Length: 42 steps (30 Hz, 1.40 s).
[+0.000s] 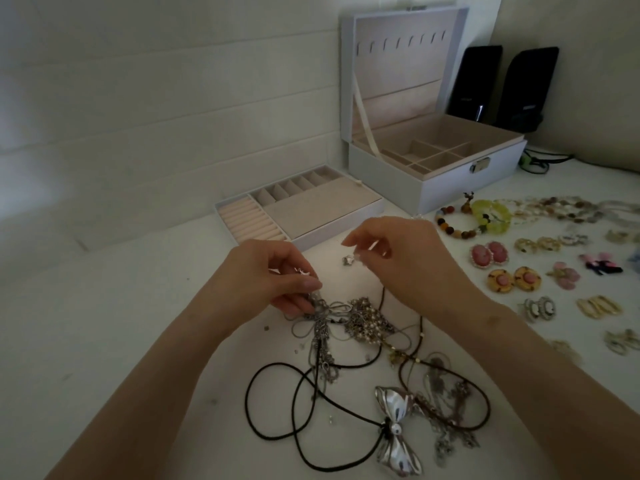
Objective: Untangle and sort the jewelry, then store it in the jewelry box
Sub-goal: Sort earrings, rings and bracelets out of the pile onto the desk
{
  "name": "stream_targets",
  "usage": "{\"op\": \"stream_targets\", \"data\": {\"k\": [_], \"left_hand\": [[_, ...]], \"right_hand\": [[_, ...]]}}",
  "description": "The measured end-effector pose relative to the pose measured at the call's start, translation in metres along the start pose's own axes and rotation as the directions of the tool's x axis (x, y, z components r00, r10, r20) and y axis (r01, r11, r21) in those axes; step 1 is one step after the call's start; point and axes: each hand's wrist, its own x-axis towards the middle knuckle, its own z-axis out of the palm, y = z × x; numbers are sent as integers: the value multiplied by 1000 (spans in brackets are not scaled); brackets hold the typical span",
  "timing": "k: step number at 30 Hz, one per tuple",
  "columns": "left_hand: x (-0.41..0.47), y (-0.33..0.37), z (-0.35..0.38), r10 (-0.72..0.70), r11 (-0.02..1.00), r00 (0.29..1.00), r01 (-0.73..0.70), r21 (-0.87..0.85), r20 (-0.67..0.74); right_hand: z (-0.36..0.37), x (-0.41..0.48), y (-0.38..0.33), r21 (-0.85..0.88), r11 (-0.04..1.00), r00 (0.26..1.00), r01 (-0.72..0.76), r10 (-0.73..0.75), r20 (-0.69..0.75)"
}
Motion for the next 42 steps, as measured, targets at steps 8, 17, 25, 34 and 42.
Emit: {"op": "stream_targets", "data": {"k": [8, 17, 25, 34, 42], "left_hand": [[0, -1, -4, 57, 996, 998, -56, -66, 22], [6, -11, -6, 78, 993, 992, -69, 92, -96], [8, -16, -2, 105, 972, 988, -78, 224, -115], [3, -10, -3, 106, 876, 994, -100, 471, 14], [-3, -8, -2, 118, 839, 983, -174, 515, 140]], "right_hand": [[-21, -29, -15, -167, 985, 866, -45, 122, 486], [-26, -28, -9, 89, 976, 930, -196, 157, 332], [-34, -25, -9, 470, 831, 943, -296, 177, 281], [-31, -23, -6, 549, 804, 973, -228, 175, 149], [-26, -23, -5, 534, 821, 980, -200, 169, 107]]}}
